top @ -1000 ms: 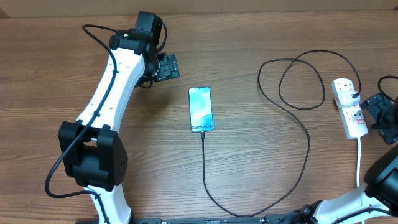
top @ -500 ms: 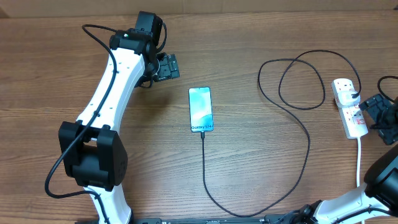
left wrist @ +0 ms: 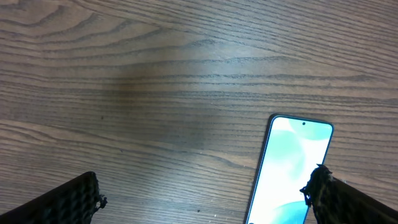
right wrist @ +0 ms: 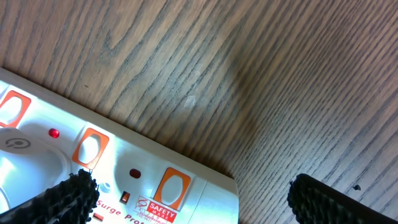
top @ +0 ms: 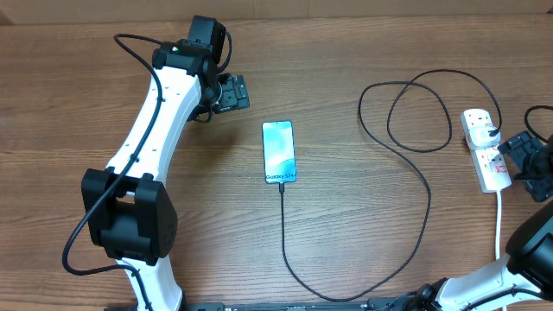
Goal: Plug charger to phone and switch on socket
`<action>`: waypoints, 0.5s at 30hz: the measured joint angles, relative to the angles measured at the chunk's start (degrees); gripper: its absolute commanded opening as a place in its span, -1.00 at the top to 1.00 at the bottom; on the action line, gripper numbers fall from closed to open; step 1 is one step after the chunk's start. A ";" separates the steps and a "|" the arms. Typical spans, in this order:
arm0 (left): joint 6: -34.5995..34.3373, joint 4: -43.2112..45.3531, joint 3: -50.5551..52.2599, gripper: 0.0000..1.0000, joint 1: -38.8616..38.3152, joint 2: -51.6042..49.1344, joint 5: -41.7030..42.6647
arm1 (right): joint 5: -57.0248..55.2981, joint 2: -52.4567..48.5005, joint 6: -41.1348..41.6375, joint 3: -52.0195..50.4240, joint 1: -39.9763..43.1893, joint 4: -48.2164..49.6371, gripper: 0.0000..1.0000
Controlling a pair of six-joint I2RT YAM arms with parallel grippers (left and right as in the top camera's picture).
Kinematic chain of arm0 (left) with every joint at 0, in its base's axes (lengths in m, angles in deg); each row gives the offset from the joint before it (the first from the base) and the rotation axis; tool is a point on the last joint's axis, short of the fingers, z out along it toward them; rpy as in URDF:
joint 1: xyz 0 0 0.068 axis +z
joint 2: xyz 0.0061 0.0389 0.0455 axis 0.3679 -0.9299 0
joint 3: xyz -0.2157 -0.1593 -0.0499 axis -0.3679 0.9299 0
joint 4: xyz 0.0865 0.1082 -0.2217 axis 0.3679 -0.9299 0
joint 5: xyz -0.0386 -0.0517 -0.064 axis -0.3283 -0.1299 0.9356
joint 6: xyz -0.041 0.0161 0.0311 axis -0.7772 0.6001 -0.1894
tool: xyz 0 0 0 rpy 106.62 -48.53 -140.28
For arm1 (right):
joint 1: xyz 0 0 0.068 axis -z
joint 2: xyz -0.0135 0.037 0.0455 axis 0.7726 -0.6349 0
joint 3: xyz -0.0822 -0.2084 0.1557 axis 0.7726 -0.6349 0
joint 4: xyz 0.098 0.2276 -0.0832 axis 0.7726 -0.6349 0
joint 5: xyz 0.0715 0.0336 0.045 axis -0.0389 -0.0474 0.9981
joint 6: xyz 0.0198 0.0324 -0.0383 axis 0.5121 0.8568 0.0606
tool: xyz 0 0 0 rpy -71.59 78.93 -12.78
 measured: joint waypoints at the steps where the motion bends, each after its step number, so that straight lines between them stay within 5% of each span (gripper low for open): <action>1: 0.00 0.00 0.00 -0.99 0.00 0.00 0.00 | 0.02 0.00 -0.02 0.00 0.00 -0.11 -1.00; 15: 0.00 0.00 0.00 -0.98 0.00 0.00 0.00 | -0.24 0.00 -0.02 0.00 0.00 -0.87 -1.00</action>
